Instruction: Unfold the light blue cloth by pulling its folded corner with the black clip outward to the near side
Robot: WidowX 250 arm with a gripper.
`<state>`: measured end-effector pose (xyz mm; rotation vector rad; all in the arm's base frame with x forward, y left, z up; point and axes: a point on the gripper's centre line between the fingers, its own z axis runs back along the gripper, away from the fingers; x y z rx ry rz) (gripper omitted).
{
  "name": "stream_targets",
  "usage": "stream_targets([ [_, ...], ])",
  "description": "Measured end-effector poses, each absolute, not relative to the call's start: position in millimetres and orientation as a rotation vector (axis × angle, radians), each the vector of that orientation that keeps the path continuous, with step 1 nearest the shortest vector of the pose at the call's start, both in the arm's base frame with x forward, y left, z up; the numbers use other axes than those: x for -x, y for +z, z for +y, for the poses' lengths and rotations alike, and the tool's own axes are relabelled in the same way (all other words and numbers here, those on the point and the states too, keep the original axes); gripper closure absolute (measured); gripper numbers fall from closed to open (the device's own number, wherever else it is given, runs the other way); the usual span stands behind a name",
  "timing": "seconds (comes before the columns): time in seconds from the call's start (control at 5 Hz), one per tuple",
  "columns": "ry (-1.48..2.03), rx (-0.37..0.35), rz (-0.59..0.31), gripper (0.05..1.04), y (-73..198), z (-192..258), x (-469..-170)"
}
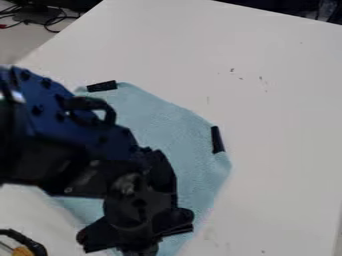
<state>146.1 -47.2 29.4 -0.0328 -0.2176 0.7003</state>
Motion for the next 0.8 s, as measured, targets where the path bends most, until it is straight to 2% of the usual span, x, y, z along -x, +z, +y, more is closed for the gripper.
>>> stream_targets([
  [0.2, 0.73, 0.03, -0.215, 1.007, 27.1, -50.6, -138.4],
  [0.4, 0.774, 0.015, -0.224, 0.856, 29.1, -54.4, -130.3],
  [0.6, 0.808, -0.009, -0.223, 0.597, 32.8, -56.4, -121.3],
  [0.8, 0.83, -0.039, -0.218, 0.289, 38.1, -55.6, -113.2],
])
